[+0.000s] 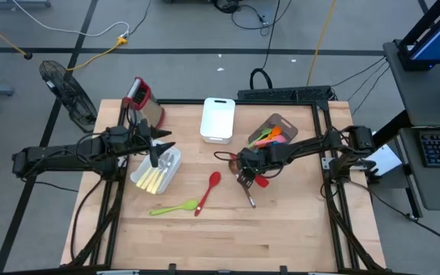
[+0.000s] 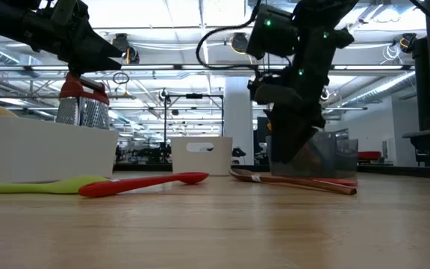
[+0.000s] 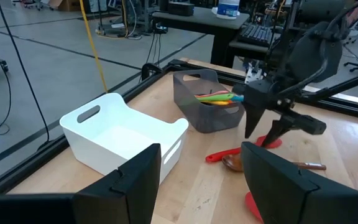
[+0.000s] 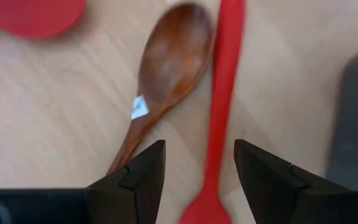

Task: Pick & Place Kitchen Items
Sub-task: Put the red spatula into the black bin

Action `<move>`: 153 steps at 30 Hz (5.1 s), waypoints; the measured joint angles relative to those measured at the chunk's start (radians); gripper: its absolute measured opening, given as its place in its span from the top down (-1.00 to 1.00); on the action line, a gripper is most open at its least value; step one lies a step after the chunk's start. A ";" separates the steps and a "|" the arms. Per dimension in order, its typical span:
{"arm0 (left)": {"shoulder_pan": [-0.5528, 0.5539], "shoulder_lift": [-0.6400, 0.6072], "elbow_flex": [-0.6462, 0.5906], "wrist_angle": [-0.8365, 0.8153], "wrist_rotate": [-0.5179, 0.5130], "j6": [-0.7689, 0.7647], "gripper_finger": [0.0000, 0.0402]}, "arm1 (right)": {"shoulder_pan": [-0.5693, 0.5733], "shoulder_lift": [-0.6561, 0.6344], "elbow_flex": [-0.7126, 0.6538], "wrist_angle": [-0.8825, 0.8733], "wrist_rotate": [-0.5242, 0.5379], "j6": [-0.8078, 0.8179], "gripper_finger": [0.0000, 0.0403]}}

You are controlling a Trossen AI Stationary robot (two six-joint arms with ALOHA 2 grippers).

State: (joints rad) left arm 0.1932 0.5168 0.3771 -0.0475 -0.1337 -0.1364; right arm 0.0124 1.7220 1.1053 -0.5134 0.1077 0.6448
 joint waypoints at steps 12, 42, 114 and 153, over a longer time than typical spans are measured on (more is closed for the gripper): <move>0.000 0.000 0.000 0.000 0.000 0.001 -0.13 | 0.037 -0.115 0.087 -0.087 0.037 -0.141 0.07; 0.000 0.000 0.000 -0.001 -0.095 0.010 -0.13 | 0.124 -0.135 -0.140 0.039 0.046 0.103 0.07; 0.000 0.000 0.000 -0.001 -0.095 0.001 -0.13 | 0.186 -0.035 -0.230 -0.011 -0.019 0.260 0.09; 0.000 0.000 0.000 -0.001 -0.096 0.002 -0.13 | 0.163 -0.126 -0.233 -0.015 -0.025 0.296 0.93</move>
State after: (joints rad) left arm 0.1932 0.5168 0.3771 -0.0486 -0.2295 -0.1349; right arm 0.1753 1.5955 0.8722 -0.5279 0.0827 0.9409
